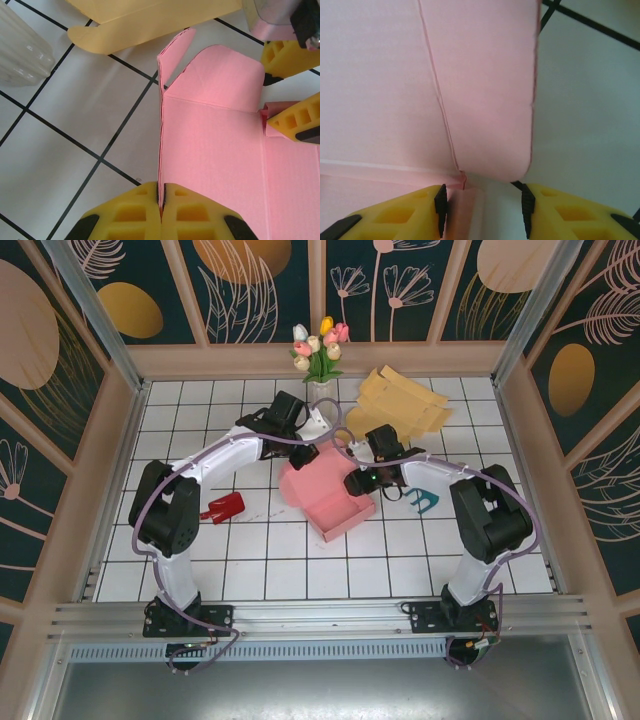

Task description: Fold the paper box

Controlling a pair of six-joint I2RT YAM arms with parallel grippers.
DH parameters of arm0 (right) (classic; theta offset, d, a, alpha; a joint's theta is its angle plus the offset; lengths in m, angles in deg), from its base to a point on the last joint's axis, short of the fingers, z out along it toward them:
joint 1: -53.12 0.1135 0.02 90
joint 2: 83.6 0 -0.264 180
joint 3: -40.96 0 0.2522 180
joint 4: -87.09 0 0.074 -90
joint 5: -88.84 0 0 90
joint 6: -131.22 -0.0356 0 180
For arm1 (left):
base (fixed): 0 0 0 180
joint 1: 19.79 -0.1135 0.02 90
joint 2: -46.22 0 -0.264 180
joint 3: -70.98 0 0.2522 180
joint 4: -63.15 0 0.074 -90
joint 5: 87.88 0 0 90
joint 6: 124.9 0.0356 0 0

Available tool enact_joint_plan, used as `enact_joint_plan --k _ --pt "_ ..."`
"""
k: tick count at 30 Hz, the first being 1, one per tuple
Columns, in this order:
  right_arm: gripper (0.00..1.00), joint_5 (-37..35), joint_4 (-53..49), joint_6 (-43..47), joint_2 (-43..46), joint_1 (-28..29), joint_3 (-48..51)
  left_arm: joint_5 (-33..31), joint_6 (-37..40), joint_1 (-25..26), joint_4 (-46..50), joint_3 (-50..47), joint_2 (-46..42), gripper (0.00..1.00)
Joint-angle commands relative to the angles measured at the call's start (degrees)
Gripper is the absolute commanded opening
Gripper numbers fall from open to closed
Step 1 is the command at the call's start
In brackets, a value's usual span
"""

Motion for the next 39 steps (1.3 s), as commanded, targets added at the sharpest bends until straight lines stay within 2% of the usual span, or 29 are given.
enact_joint_plan --k 1,11,22,28,36,38,39 --pt "0.46 -1.62 -5.63 1.16 1.97 0.25 -1.97 2.12 -1.26 0.2 0.84 0.19 -3.57 0.0" --pt "0.45 -3.02 -7.01 0.8 3.42 1.65 -1.87 4.82 -2.71 0.19 0.86 0.02 -5.57 0.0" --pt "0.43 -7.97 1.01 1.55 2.2 3.5 0.01 6.01 -2.89 0.2 0.92 -0.36 -5.61 0.0" --pt "0.39 -12.66 3.15 2.42 0.77 4.84 1.11 5.89 -2.74 0.21 0.4 -0.71 -5.48 0.0" --pt "0.39 -11.56 4.56 3.96 0.06 4.99 3.28 5.68 -2.98 0.22 0.32 -0.85 -5.92 0.0" --pt "0.37 -13.34 4.5 4.15 0.02 5.17 3.35 5.37 -2.89 0.2 0.4 -0.89 -6.06 0.0" --pt "0.33 -13.87 4.61 4.34 0.23 5.17 3.44 5.2 -2.89 0.15 0.4 -0.94 -6.03 0.0"
